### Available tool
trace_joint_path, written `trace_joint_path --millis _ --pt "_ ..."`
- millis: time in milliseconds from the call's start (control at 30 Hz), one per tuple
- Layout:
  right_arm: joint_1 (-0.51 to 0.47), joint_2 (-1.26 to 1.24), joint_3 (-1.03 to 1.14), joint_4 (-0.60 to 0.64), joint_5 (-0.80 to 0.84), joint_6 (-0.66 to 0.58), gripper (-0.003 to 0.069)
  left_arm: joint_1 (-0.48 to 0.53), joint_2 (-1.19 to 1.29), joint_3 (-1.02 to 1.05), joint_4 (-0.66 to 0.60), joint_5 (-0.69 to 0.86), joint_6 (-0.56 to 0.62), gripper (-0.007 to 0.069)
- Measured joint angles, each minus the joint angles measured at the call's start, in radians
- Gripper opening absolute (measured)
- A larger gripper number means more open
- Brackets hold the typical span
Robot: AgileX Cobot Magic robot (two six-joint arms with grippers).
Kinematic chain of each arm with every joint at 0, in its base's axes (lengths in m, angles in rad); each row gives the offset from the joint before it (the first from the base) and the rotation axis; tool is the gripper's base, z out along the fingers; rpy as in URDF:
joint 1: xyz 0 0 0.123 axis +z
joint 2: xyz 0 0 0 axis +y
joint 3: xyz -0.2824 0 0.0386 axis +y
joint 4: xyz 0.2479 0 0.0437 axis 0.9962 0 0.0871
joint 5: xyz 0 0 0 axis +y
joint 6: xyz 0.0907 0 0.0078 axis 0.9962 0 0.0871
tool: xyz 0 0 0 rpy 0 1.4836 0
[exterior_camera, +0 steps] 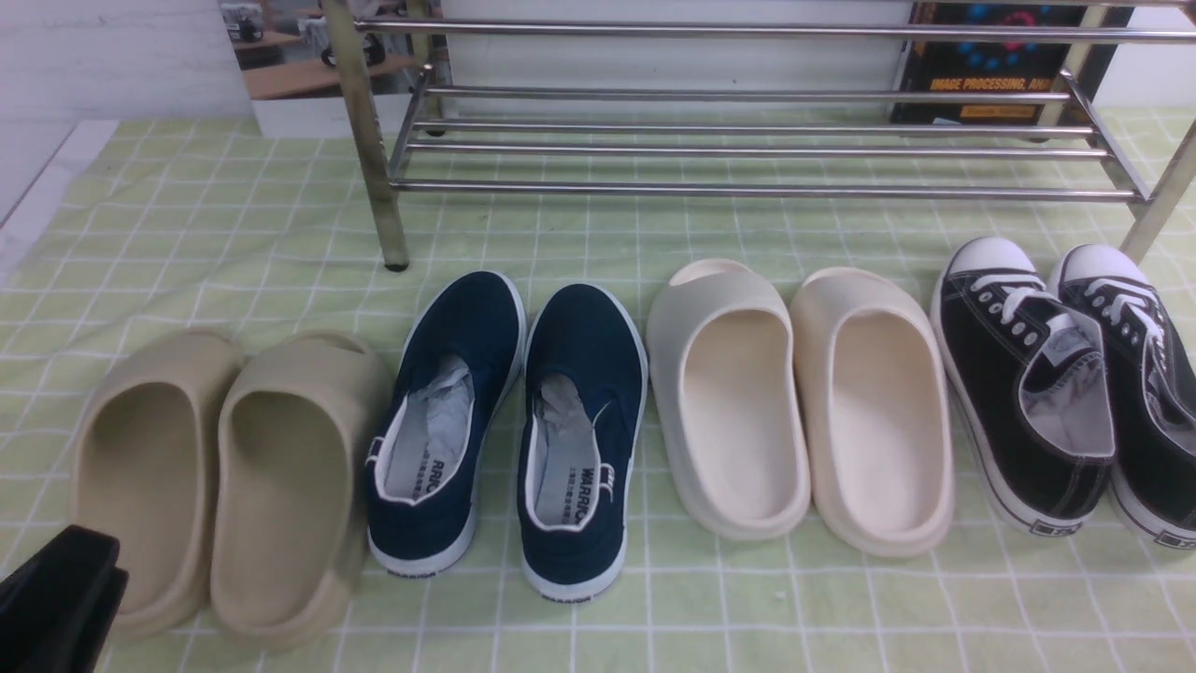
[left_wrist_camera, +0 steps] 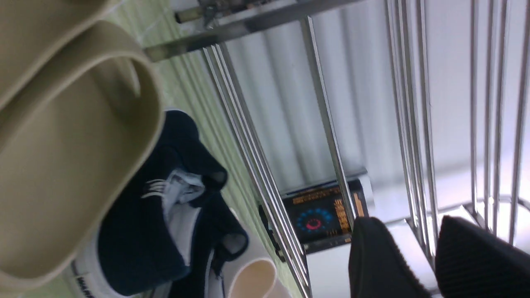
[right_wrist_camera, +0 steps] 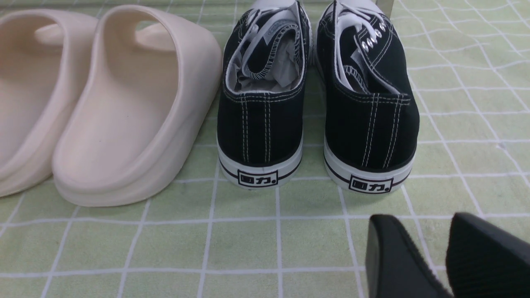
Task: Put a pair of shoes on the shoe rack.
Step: Use the left arm to grab the shoe closest to it
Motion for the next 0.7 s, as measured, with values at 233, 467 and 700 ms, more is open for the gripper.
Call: trace_joint_path --millis 233,467,700 --pt "0.000 0.000 0.000 0.000 0.000 0.000 0.0239 0.000 0.068 -0.263 0.146 0.200 0.099 0.0185" --pt "0.000 0.000 0.000 0.000 0.000 0.000 0.0239 0.000 0.478 -0.655 0.641 0.637 0.107 -0.0013" --pt "0.000 0.000 0.000 0.000 0.000 0.000 0.0239 0.000 0.796 -0.876 0.846 0.839 0.110 -0.0013"
